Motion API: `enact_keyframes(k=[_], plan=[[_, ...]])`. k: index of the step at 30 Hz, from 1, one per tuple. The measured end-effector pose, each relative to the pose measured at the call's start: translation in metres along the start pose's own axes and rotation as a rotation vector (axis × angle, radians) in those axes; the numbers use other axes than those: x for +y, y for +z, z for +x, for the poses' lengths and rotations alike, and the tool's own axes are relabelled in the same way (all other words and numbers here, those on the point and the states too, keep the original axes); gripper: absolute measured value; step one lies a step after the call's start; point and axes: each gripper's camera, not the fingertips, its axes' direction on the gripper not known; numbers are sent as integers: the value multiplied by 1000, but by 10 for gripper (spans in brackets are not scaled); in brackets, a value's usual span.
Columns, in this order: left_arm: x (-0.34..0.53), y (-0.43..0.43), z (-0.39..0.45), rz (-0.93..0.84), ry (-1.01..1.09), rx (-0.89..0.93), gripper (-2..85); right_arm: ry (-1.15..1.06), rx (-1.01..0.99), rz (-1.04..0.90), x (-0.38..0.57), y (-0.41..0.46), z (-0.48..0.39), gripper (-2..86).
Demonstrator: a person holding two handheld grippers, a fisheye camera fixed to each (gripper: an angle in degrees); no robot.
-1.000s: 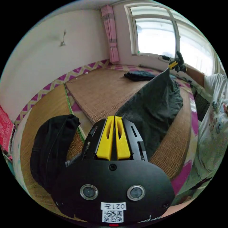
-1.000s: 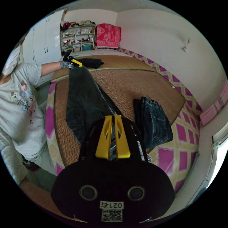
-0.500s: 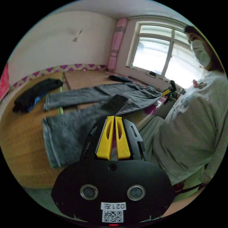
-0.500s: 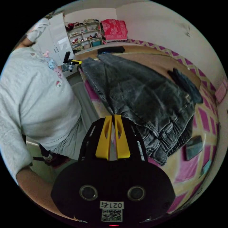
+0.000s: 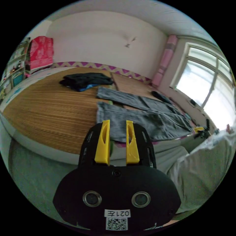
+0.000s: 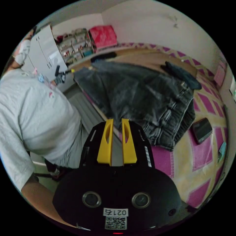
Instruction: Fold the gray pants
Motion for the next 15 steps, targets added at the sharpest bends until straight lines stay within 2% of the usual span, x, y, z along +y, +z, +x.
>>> enact_keyframes(k=[3,6,9,11,13,15], plan=[[-14,8,-27,-62,-105,9,107,16,-11,147,0,-14,-4,53],[-24,22,-38,-116,-149,-14,85,11,-9,147,0,1,-11,52],[-38,21,-39,-164,-144,10,12,32,-1,116,-1,21,-12,53],[-47,3,-39,-89,-126,43,-1,39,6,116,-3,27,-14,49],[-60,-31,-36,75,-72,153,-7,39,10,127,-5,30,-16,43],[-65,-52,-26,174,29,142,-8,35,24,133,-10,34,-19,29]])
